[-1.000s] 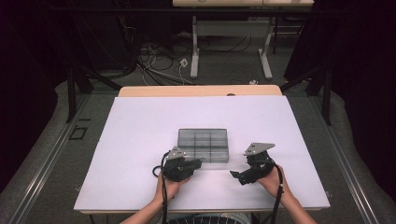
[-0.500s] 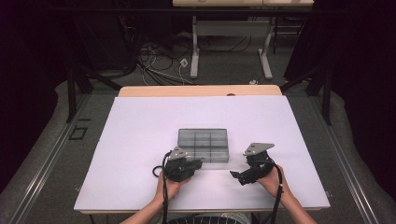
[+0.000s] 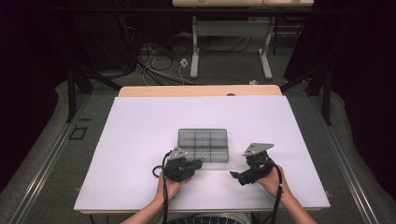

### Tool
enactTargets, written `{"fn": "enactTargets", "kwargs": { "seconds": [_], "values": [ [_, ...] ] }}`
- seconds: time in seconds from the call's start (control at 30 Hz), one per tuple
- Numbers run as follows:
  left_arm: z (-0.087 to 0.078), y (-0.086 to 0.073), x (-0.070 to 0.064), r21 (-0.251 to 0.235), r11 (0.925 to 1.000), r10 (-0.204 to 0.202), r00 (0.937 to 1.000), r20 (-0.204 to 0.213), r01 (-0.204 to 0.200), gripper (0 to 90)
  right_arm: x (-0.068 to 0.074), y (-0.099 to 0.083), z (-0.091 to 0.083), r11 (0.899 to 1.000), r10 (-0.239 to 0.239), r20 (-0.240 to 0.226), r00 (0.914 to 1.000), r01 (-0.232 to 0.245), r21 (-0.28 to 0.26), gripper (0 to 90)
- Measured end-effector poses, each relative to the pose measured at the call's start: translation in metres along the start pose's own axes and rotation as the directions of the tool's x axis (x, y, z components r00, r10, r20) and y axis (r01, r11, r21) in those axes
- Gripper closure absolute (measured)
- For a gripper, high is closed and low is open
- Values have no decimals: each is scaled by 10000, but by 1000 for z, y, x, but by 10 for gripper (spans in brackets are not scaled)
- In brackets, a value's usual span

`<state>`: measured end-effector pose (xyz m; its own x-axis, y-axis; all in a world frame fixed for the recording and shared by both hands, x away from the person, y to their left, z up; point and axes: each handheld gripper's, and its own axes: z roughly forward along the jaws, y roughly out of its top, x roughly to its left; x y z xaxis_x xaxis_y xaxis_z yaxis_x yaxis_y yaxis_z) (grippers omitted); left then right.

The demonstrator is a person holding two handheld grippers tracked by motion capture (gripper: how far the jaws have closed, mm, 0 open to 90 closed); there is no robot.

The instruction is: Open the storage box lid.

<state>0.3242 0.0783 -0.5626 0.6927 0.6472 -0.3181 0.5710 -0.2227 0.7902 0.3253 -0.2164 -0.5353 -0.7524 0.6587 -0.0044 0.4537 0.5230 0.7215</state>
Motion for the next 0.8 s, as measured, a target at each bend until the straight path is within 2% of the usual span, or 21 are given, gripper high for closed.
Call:
{"fn": "enactTargets", "kwargs": {
  "seconds": [0.13,0.27,0.3,0.43,0.8],
  "values": [
    [-1,1,0,-83,9999,142,9999,26,-142,824,0,0,0,10000,-69,3,10000,69,-48,1],
    [-1,1,0,-203,9997,141,9999,-5,-141,825,0,0,1,10000,-68,-45,10000,68,-31,1],
    [-1,1,0,-208,9997,139,9999,5,-139,825,0,1,0,9999,-92,-64,9999,92,127,1],
    [-1,1,0,-228,9996,152,9999,41,-151,824,0,0,0,10000,-58,-19,10000,58,-37,1],
    [-4,3,1,-353,9991,242,9997,71,-239,825,0,0,1,10000,-64,-29,10000,64,54,0]
  ]
}}
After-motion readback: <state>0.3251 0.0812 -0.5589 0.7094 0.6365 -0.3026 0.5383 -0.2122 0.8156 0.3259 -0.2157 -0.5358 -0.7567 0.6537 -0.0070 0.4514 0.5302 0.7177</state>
